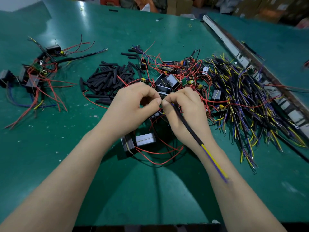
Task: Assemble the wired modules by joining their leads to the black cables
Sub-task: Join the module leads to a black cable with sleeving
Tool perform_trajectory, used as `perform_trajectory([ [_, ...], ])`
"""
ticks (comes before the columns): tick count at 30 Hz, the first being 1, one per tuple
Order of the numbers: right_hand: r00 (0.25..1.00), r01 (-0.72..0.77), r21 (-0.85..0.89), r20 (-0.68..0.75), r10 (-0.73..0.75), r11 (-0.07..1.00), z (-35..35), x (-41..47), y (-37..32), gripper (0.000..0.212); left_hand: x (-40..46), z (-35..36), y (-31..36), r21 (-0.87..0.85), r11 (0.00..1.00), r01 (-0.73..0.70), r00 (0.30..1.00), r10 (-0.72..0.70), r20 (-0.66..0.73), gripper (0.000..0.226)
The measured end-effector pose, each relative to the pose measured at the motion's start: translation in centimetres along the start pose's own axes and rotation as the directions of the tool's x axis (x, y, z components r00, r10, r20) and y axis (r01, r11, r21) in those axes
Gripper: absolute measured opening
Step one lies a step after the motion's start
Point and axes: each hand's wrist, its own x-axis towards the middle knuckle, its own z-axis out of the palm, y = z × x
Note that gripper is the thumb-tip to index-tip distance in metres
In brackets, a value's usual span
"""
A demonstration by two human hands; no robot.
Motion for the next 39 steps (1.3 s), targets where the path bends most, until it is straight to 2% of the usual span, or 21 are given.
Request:
perform_trajectory([
  [4,0.971,-0.196,0.166,0.171,0.167,0.967,-0.5,0.2,-0.1,0.010,-0.2,0.0,0.1,0.181,0.966,-0.182,0.983,0.185,0.001,0.014],
  [8,0.905,-0.393,0.308,0.298,0.305,0.866,-1.0,0.6,-0.3,0.019,-0.3,0.1,0.3,0.212,0.949,-0.233,0.971,0.240,-0.010,0.013],
  [11,0.910,-0.403,0.387,0.261,0.321,0.829,-0.9,0.5,-0.3,0.014,-0.1,0.1,0.2,0.113,0.982,-0.148,0.984,0.158,-0.080,0.009],
  [14,0.928,-0.372,0.452,0.190,0.320,0.811,-0.9,0.6,0.0,0.007,0.1,0.1,0.0,-0.082,0.996,0.041,0.997,-0.046,-0.055,0.012],
  [17,0.910,-0.402,0.556,0.154,0.385,0.728,-1.0,0.8,0.3,0.014,0.2,0.1,-0.2,-0.265,0.939,0.217,0.976,-0.207,0.068,0.015],
  [21,0.900,-0.411,0.580,0.133,0.416,0.703,-1.2,1.0,0.4,0.020,0.3,0.1,0.0,-0.407,0.874,0.265,0.964,-0.246,0.099,0.011],
  [24,0.896,-0.426,0.579,0.166,0.411,0.695,-1.2,0.9,0.3,0.020,0.3,0.3,-0.1,-0.397,0.878,0.267,0.964,-0.249,0.098,0.009],
  [28,0.905,-0.415,0.555,0.171,0.390,0.721,-1.3,0.8,0.2,0.024,0.1,0.5,-0.2,-0.305,0.930,0.203,0.979,-0.188,0.080,0.007],
  [32,0.896,-0.408,0.644,0.146,0.419,0.647,-1.3,0.9,0.1,0.017,0.1,0.3,-0.1,-0.319,0.922,0.221,0.975,-0.206,0.080,0.006],
  [35,0.857,-0.414,0.726,0.108,0.503,0.550,-1.4,1.0,0.4,0.013,0.1,-0.5,-0.6,-0.284,0.905,0.317,0.943,-0.268,0.200,0.014],
  [39,0.830,-0.437,0.725,0.097,0.549,0.533,-1.5,0.9,1.2,0.009,-0.1,-1.5,-1.5,-0.173,0.910,0.377,0.871,-0.285,0.400,0.019],
])
